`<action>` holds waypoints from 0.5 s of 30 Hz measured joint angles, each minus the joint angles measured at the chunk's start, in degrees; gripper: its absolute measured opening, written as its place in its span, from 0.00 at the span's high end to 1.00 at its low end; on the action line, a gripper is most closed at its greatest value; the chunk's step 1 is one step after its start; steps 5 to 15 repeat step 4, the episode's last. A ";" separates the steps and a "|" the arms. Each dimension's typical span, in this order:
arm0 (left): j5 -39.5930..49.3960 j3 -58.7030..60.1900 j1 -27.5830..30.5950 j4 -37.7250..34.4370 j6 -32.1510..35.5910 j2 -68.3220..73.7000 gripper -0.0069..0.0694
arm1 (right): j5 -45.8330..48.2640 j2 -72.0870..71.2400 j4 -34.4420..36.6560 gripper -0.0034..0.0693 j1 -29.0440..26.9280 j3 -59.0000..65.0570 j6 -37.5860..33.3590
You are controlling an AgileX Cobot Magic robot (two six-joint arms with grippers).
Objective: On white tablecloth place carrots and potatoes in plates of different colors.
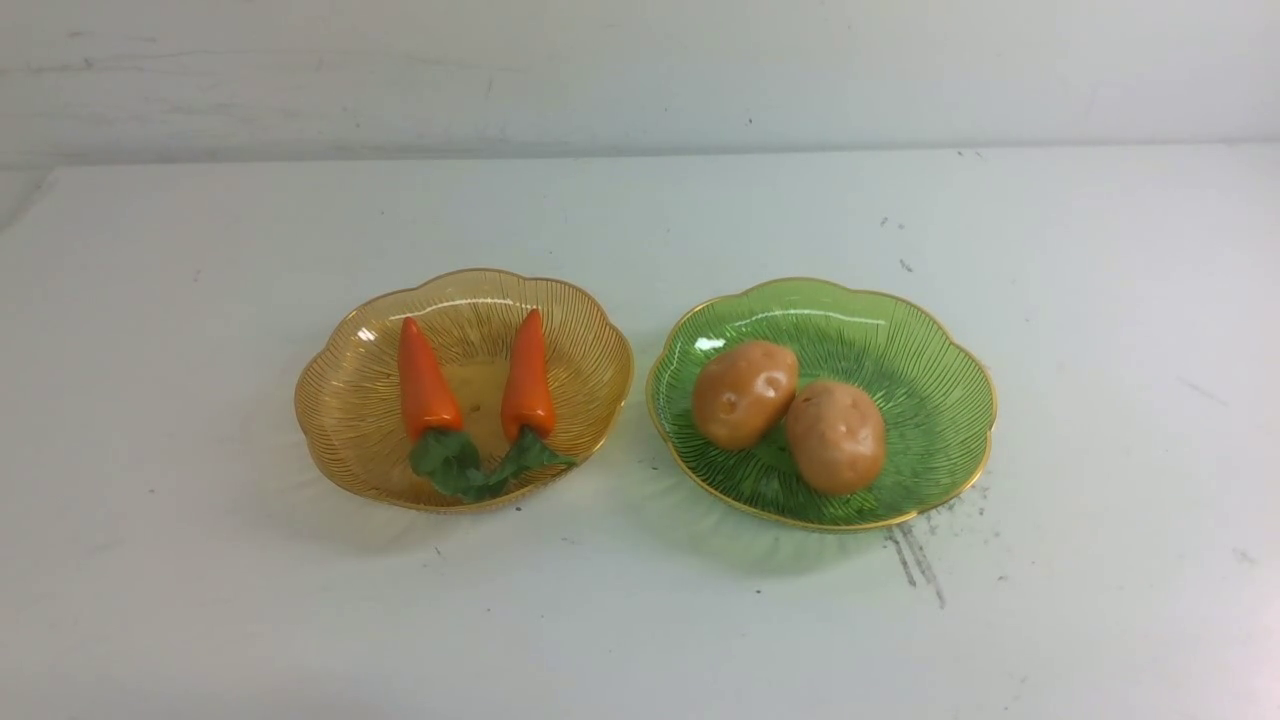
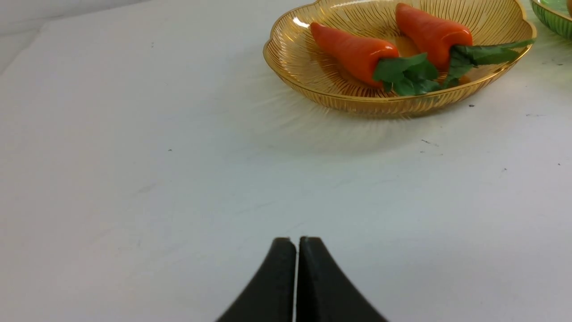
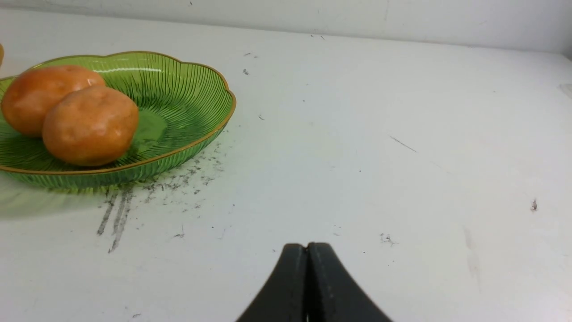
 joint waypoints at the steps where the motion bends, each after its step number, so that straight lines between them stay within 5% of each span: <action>1: 0.00 0.00 0.00 0.00 0.00 0.00 0.91 | 0.00 0.00 0.00 0.97 0.00 0.00 0.00; 15: 0.00 0.00 0.00 0.00 0.00 0.00 0.91 | 0.00 0.00 0.00 0.97 0.00 0.00 0.00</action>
